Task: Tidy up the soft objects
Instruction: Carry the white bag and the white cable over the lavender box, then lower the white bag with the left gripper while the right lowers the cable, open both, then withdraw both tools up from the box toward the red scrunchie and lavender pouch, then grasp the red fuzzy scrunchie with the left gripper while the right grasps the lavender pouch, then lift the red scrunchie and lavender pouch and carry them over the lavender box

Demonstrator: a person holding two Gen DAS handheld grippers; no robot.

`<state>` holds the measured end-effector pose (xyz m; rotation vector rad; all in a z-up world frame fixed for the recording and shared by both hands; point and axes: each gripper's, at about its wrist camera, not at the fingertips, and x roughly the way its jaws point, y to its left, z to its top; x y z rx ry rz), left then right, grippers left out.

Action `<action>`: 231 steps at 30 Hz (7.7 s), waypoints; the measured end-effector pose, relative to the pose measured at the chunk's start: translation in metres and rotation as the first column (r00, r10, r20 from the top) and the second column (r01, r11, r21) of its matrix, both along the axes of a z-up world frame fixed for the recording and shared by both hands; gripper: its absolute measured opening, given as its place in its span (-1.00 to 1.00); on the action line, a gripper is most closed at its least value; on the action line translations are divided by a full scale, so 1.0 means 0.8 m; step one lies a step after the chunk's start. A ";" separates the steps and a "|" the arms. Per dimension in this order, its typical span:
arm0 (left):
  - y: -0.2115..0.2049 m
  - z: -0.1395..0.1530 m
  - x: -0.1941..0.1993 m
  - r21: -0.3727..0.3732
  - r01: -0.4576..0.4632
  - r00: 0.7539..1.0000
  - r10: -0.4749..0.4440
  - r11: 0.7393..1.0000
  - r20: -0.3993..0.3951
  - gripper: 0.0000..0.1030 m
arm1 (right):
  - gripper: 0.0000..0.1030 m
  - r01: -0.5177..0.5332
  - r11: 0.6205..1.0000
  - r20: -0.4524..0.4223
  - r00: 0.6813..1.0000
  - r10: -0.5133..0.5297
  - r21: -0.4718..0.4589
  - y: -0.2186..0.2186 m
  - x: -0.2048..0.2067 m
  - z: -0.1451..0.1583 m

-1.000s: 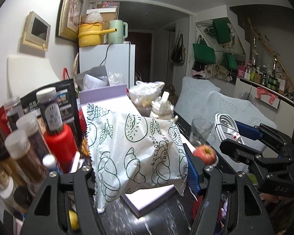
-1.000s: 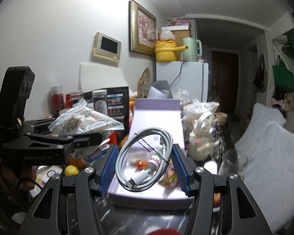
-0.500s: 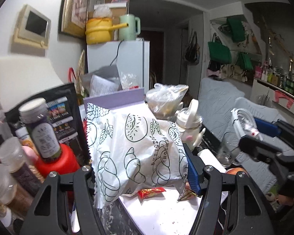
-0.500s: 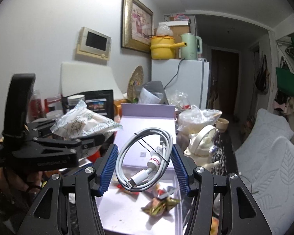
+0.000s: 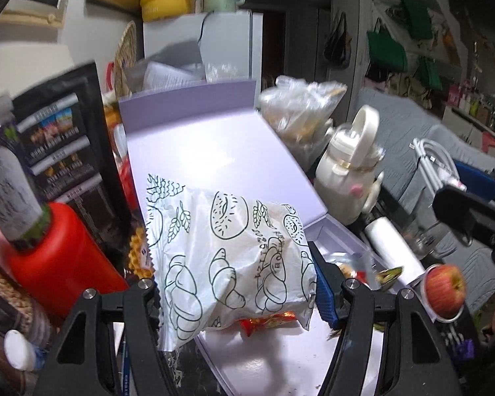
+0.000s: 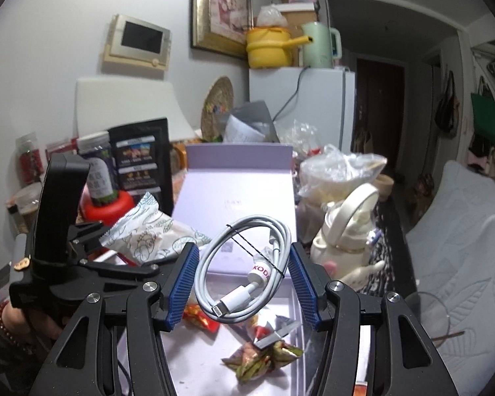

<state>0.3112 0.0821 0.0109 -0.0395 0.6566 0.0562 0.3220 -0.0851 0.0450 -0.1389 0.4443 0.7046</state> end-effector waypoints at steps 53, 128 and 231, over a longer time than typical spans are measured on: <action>0.008 -0.074 0.059 0.032 -0.031 0.971 0.038 0.999 -0.237 0.57 | 0.17 -0.001 0.975 -0.374 0.924 -0.085 -0.224 0.056 0.134 -0.139; -0.123 0.100 -0.299 0.053 0.152 0.980 -0.157 0.987 0.122 0.91 | 0.57 0.339 0.939 0.017 0.941 -0.339 -0.060 -0.147 -0.291 0.016; -0.233 -0.133 -0.195 -0.156 0.362 0.869 -0.393 0.919 -0.302 -0.05 | 0.99 0.329 0.894 -0.291 0.862 -0.416 -0.304 -0.218 -0.229 -0.208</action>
